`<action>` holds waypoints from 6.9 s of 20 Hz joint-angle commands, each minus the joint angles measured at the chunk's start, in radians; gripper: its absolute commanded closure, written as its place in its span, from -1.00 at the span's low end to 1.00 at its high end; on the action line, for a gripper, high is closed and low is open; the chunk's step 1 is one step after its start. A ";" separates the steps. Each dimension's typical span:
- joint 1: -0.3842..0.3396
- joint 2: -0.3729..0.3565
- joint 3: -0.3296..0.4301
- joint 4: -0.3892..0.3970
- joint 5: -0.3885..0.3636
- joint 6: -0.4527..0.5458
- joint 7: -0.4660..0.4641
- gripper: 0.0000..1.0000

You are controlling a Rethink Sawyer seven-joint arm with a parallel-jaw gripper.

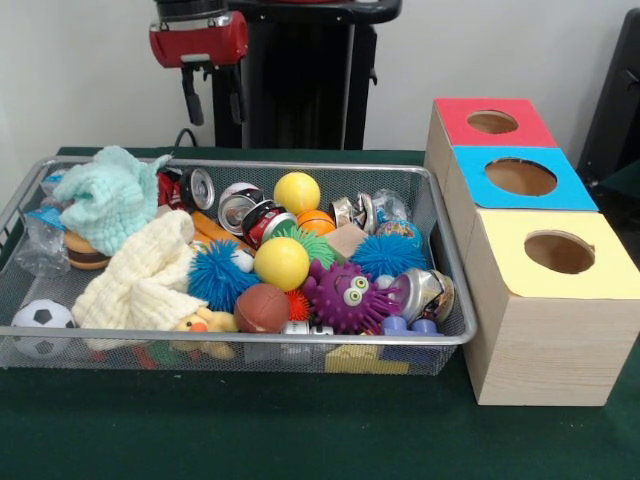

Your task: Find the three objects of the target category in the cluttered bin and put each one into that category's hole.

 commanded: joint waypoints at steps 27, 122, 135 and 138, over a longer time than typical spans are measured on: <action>0.201 0.008 -0.136 -0.297 0.132 0.272 0.151 -1.00; 0.145 0.611 -0.054 -0.668 -0.088 -0.092 0.097 1.00; 0.230 0.476 -0.176 -0.587 -0.037 0.000 0.150 1.00; 0.235 0.446 -0.190 -0.561 -0.031 0.017 0.149 1.00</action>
